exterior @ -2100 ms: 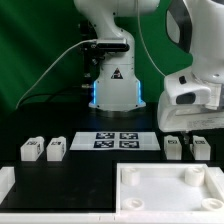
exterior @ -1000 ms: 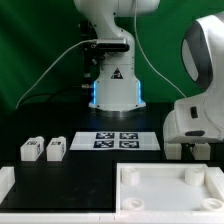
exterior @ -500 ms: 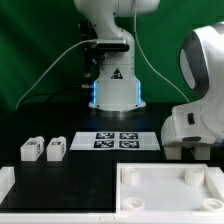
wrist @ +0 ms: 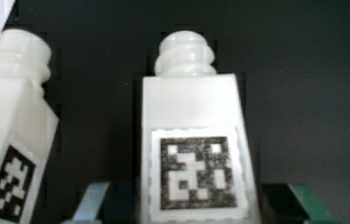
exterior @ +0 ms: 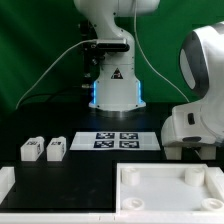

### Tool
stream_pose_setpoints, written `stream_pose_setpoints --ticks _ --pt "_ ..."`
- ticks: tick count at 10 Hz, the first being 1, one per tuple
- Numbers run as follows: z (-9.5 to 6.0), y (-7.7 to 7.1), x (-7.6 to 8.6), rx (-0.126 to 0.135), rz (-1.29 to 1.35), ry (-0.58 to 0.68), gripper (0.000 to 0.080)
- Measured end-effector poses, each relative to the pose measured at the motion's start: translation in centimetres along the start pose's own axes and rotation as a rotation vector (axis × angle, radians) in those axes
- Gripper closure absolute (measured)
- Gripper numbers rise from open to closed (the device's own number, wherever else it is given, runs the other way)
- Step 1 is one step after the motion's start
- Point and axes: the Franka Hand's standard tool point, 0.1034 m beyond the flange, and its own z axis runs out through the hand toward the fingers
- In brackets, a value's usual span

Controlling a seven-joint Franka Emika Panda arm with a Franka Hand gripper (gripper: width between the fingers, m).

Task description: Assemble one leg

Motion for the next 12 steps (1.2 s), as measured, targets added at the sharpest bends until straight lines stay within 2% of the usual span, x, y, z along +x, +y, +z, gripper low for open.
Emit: stream_pose_setpoints --ticks 4,5,6,7,8,9,10,11,12 --pt "0.0 0.0 0.0 0.0 0.0 0.0 0.0509" --pt "-0.4 0.0 0.1 -0.005 -0.012 0.01 0.0509" --pt "-2.8 0.3 -0.4 -0.015 -0.048 0.043 0.0509" --pt "-5.7 0.8 -1.4 -0.015 -0.081 0.06 0.0509" --pt "-8.1 1.3 -1.3 -0.005 -0.107 0.106 0.0509" --pt "-10.7 1.7 -1.1 0.006 -0.123 0.22 0.0509" --pt "-12.6 2.4 -1.8 0.009 -0.127 0.355 0.0509" --pt "-13.5 3.0 -2.4 0.009 -0.121 0.45 0.0509" --pt "-13.8 2.9 -1.7 0.012 -0.123 0.586 0.0509"
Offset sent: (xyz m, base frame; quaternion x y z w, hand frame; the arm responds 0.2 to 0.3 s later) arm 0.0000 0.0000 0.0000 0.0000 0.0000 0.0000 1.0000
